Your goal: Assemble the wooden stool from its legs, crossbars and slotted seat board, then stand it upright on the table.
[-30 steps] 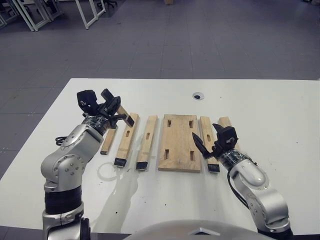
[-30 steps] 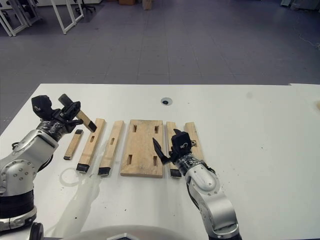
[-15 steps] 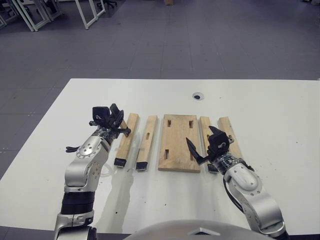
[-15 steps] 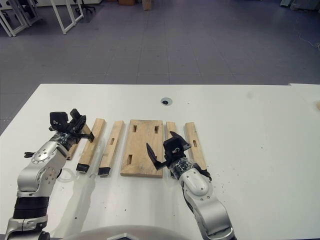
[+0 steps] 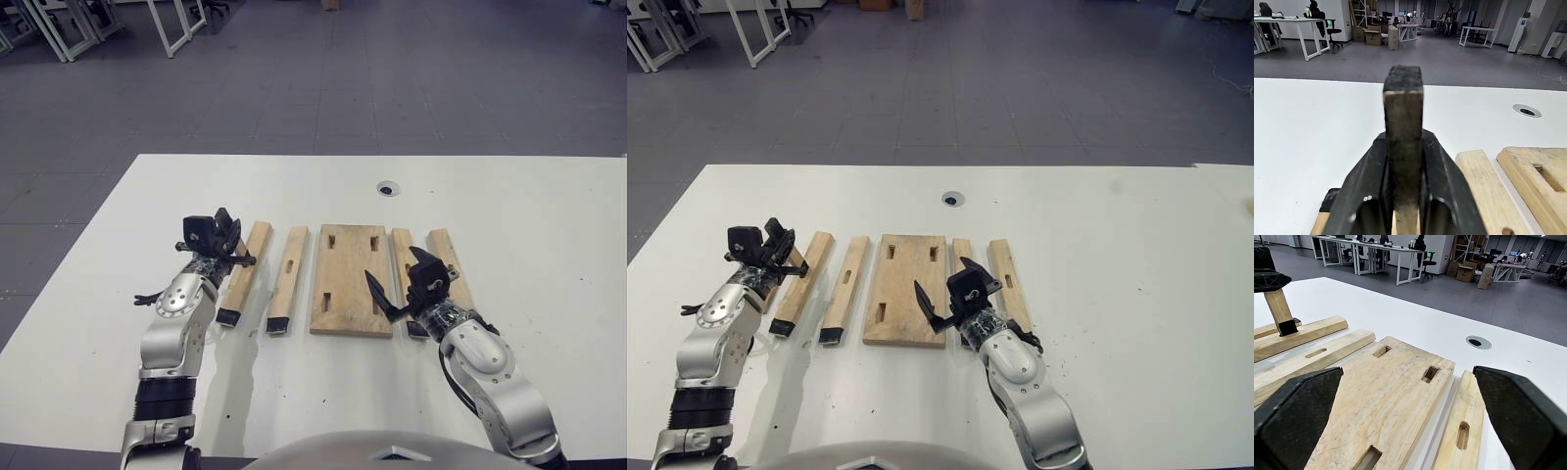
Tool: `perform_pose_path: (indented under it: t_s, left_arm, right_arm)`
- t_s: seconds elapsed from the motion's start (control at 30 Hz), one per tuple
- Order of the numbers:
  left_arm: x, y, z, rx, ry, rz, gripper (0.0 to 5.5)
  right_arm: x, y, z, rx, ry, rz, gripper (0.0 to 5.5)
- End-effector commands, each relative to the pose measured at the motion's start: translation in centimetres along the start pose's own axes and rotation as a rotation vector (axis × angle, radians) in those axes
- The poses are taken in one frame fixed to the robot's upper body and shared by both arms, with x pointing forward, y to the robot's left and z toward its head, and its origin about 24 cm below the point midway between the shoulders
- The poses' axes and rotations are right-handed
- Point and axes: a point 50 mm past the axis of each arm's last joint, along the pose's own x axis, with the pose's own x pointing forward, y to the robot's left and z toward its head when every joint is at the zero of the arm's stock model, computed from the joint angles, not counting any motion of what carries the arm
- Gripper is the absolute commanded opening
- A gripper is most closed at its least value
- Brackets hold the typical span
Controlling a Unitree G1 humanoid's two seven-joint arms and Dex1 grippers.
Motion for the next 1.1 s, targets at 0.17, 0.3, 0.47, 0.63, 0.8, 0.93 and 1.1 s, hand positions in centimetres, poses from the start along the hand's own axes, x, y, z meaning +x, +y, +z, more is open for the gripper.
perform_pose_path:
  t_s: [0.17,0.3,0.47,0.63,0.8,0.93,1.1]
  left_arm:
    - [-2.9,0.8,-7.7,0.013,0.277,0.005,0.41]
    - [-2.3,0.2,-6.1,-0.006,0.224,0.01,0.41]
    - [-2.2,-2.2,-1.8,-0.05,0.052,0.046,0.41]
    - [-2.1,-3.8,1.1,-0.018,-0.062,0.098,0.41]
    - [-2.0,-3.5,-0.2,-0.01,-0.035,0.143,0.41]
    - [-2.2,-3.7,-1.4,-0.025,0.002,0.148,0.41]
    - [-2.1,-3.7,-0.5,-0.027,-0.035,0.126,1.27]
  right_arm:
    - [0.1,-0.1,0.1,-0.005,-0.008,-0.016,4.91]
    - [0.2,-0.1,0.2,0.006,-0.01,-0.015,4.91]
    - [0.1,-0.3,0.2,0.013,-0.011,-0.028,4.91]
    - [0.1,-0.3,0.2,0.017,-0.012,-0.026,4.91]
    - [0.3,-0.3,0.3,0.015,-0.023,-0.021,4.91]
    - [0.4,-0.4,0.4,0.005,-0.026,-0.024,4.91]
    - [0.5,-0.3,0.3,0.005,-0.027,-0.021,4.91]
